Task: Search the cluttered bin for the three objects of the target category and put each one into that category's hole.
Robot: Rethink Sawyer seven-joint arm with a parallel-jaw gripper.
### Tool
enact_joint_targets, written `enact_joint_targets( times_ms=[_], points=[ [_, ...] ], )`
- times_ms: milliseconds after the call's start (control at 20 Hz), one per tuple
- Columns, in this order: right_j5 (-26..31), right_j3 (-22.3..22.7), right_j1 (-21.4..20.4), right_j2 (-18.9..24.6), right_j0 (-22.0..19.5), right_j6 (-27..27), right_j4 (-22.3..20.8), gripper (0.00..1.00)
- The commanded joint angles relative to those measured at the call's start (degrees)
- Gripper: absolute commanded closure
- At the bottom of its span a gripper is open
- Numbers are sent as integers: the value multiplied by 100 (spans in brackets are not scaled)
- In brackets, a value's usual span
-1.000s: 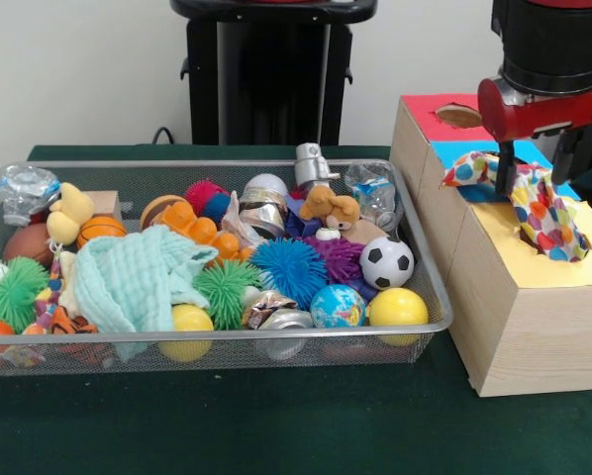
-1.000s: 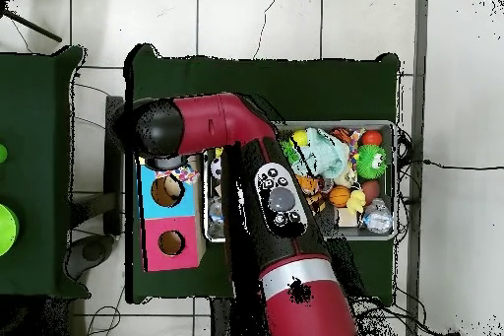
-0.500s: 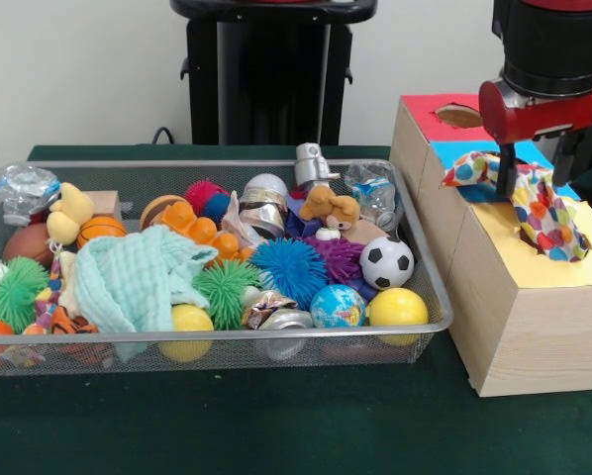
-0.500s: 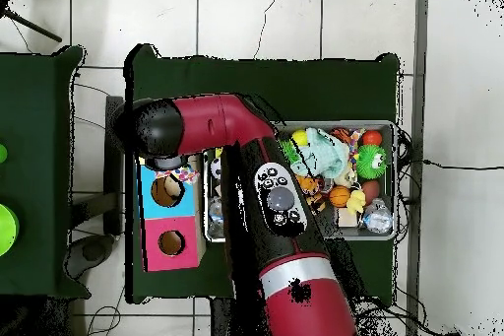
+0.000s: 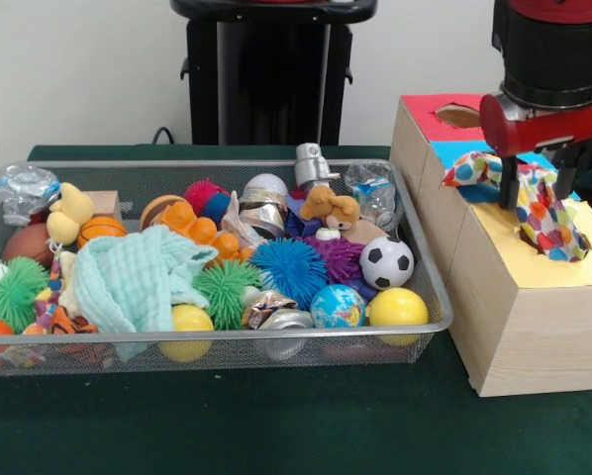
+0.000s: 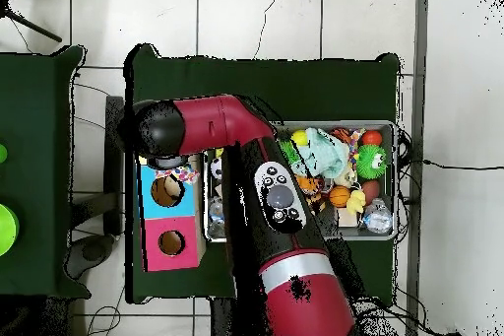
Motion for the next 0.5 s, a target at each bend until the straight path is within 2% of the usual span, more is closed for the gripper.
enact_joint_targets(
  times_ms=[50,500],
  points=[
    [-469,248,501,233,-29,19,-174,0],
    [-672,115,668,125,71,74,-271,0]
  ],
)
